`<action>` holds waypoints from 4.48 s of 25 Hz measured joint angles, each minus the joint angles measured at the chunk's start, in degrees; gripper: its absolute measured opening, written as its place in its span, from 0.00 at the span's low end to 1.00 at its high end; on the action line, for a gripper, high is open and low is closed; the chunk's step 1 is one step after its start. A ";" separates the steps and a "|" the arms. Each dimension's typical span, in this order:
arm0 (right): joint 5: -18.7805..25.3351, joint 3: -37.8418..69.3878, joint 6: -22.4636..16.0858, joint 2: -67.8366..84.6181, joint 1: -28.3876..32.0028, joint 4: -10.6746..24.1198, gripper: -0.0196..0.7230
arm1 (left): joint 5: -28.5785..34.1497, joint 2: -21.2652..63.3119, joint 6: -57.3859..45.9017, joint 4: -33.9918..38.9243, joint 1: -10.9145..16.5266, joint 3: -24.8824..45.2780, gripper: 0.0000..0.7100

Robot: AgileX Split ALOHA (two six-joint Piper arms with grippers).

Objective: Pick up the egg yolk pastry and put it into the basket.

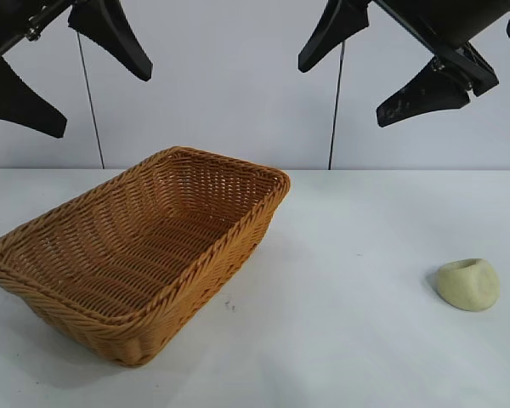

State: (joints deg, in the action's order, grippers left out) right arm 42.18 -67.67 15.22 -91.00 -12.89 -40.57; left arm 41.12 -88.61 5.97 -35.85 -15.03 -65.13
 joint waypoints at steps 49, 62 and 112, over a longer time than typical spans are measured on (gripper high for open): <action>0.07 0.00 0.00 0.00 0.00 0.00 0.96 | 8.73 11.82 -44.96 30.33 -8.30 1.84 0.98; 0.26 0.00 0.00 0.00 0.00 0.06 0.96 | 0.04 11.88 -76.71 35.85 -9.49 16.59 0.98; 1.76 0.00 -0.66 -0.11 0.00 0.06 0.96 | -7.69 -13.08 -57.34 26.00 -4.02 8.31 0.12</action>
State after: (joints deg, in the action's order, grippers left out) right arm 43.94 -67.67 14.56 -91.11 -12.89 -40.51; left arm 33.43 -101.69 -51.37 -9.84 -19.05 -56.82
